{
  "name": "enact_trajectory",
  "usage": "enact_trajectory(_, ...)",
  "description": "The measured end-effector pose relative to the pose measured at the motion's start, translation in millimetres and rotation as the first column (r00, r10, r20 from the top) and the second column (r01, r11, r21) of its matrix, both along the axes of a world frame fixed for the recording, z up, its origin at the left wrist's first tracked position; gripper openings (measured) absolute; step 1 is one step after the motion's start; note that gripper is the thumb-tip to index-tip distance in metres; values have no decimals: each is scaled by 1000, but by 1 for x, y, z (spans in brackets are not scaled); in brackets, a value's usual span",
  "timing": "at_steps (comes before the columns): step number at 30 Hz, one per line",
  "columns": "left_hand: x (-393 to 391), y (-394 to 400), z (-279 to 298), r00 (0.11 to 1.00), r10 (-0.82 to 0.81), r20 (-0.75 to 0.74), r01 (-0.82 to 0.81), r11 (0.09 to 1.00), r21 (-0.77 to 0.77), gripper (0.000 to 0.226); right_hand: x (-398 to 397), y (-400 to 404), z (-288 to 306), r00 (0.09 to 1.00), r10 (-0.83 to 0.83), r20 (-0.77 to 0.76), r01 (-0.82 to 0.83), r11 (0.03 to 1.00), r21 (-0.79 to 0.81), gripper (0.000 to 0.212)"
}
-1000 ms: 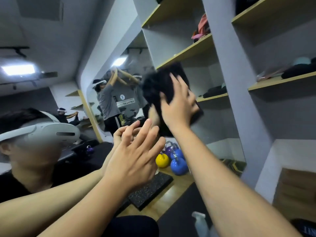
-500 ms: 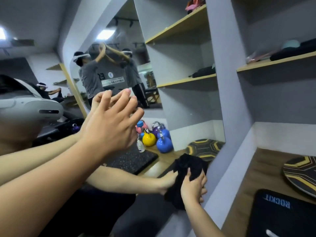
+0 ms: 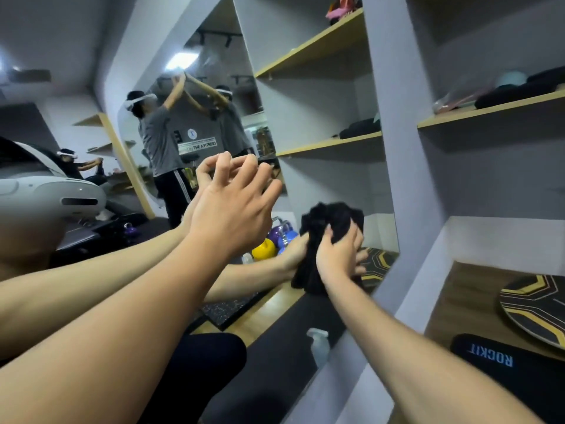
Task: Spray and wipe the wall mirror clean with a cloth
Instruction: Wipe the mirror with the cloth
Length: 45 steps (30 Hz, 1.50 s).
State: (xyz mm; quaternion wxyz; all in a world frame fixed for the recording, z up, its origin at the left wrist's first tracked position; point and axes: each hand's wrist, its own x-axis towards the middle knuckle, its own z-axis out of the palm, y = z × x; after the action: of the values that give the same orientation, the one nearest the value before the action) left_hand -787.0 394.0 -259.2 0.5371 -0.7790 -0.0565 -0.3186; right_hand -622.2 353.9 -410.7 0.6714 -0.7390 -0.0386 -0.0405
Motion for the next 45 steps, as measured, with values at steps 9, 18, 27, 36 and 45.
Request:
enact_trajectory(9,1,1,0,997,-60,57,57,997,52,39,-54,-5,310,622,59,781,-130,991,29,52)
enact_trajectory(18,1,1,1,998,-32,49,33,999,-16,36,-28,9,288,486,-16,874,-94,993,70,63)
enact_trajectory(27,15,-14,10,1000,-19,4,19,1000,-14,23,48,9,59,909,-10,417,-21,997,70,62)
enact_trajectory(36,53,-2,18,991,132,3,-132,989,-73,42,58,-1,-128,950,49,-310,-57,998,-15,65)
enact_trajectory(45,54,-4,18,995,97,19,-97,994,-42,39,69,0,1,991,48,-124,-42,998,52,54)
